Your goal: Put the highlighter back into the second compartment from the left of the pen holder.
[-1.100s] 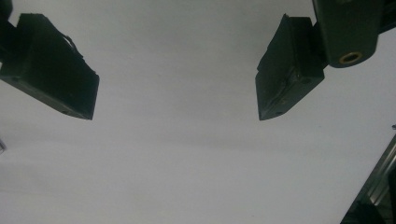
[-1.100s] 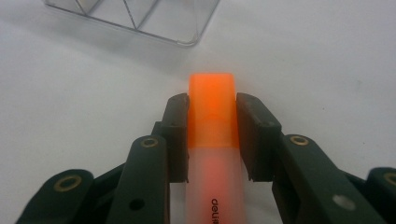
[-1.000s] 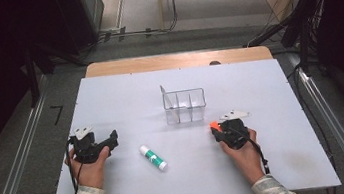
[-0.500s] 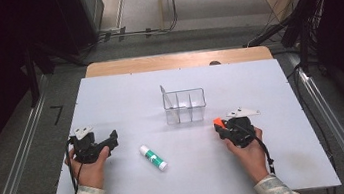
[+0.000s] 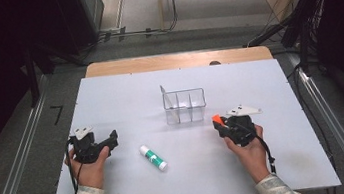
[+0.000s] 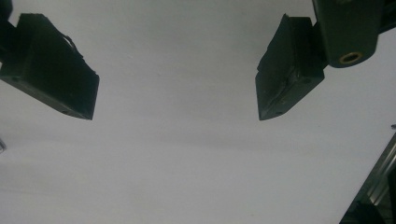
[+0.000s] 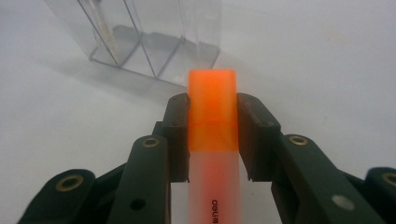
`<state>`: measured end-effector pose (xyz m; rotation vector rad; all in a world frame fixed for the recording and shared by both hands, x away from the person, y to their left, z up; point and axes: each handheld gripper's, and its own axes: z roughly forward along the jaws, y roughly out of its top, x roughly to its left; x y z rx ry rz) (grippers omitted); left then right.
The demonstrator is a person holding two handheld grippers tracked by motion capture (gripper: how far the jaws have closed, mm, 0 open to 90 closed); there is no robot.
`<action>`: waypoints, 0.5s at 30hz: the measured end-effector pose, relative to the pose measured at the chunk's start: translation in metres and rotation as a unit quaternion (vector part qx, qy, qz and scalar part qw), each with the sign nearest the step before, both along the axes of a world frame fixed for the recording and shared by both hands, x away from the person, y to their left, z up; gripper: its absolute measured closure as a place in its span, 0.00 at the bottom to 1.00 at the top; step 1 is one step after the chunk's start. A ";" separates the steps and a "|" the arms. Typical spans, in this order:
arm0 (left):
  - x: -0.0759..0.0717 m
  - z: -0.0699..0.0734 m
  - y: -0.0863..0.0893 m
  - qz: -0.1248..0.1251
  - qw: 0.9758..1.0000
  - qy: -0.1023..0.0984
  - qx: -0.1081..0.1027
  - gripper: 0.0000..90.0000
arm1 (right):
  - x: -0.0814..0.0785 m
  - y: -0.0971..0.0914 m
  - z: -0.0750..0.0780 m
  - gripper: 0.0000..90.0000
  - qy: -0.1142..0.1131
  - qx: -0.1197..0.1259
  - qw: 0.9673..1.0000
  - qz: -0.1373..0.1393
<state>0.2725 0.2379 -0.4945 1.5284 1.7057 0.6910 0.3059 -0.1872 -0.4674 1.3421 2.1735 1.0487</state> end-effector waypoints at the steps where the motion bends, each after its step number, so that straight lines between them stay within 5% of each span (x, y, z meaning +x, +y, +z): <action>1: 0.000 0.000 0.000 0.000 1.000 0.000 0.001 0.16 | 0.000 0.000 0.001 0.72 -0.002 0.002 1.000 0.000; 15: 0.000 -0.001 0.000 0.001 1.000 0.000 0.000 0.16 | 0.003 0.001 0.015 0.72 -0.015 0.020 1.000 0.005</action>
